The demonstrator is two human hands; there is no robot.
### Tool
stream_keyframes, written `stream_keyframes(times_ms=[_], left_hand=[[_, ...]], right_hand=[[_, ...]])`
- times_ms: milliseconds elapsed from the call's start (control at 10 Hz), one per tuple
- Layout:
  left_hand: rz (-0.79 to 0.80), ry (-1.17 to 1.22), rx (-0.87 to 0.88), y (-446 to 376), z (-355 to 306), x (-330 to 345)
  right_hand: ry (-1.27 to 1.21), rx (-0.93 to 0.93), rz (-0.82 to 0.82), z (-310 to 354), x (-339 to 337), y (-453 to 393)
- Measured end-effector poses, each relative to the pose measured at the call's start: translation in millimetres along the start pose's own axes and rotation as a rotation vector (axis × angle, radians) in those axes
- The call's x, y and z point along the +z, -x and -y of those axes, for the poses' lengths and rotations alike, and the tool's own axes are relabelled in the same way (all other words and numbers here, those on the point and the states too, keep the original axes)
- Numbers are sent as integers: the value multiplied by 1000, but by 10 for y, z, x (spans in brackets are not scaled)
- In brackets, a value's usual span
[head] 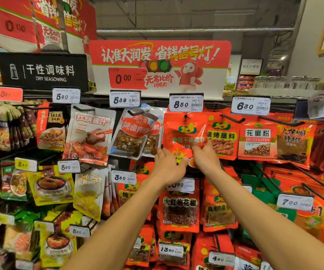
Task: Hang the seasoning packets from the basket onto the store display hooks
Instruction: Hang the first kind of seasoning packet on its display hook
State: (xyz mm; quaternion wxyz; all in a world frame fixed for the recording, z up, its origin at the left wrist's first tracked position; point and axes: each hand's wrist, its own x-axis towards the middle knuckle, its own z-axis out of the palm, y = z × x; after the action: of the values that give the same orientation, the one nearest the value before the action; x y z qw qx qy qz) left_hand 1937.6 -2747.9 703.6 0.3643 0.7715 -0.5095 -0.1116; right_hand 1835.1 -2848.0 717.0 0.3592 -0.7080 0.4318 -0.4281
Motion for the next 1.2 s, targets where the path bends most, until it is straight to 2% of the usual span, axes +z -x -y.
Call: stream_keyframes(times_ms=[100,200,300,400,500,600,700,800,900,1000,1100,1200], left_hand=[[14,-46,3,10,-130,78],[55,-11,-22,-28,-172,196],[24,-52,-79,-166,-4,66],[-30,-118,-112,-345,279,-370],[-113,-271,-76,-363,238,-529],[-144,-294,106,-286,-124,-185],[-40,-157,45,-280,-227,104],[41,-51,-97,-379,-114,110],[74,-44,-67,-423,-138,-24],[75,147,-74,-486,60,-197],[-42,182,-85,-489,165,-166],[148,211,-9,-364,33,-108]], right_hand=[[8,-12,-54,-42,-113,-63],[26,9,-9,-54,-124,-148],[-50,65,60,20,142,-163],[-42,142,118,162,558,-117],[-37,143,178,159,568,-156],[-116,99,187,-24,168,-320],[-33,48,154,-108,-84,-457],[52,-8,173,-157,-86,-478],[55,-15,183,-161,38,-472],[80,67,180,-22,313,-399],[99,136,142,7,508,-337],[122,90,135,-32,429,-358]])
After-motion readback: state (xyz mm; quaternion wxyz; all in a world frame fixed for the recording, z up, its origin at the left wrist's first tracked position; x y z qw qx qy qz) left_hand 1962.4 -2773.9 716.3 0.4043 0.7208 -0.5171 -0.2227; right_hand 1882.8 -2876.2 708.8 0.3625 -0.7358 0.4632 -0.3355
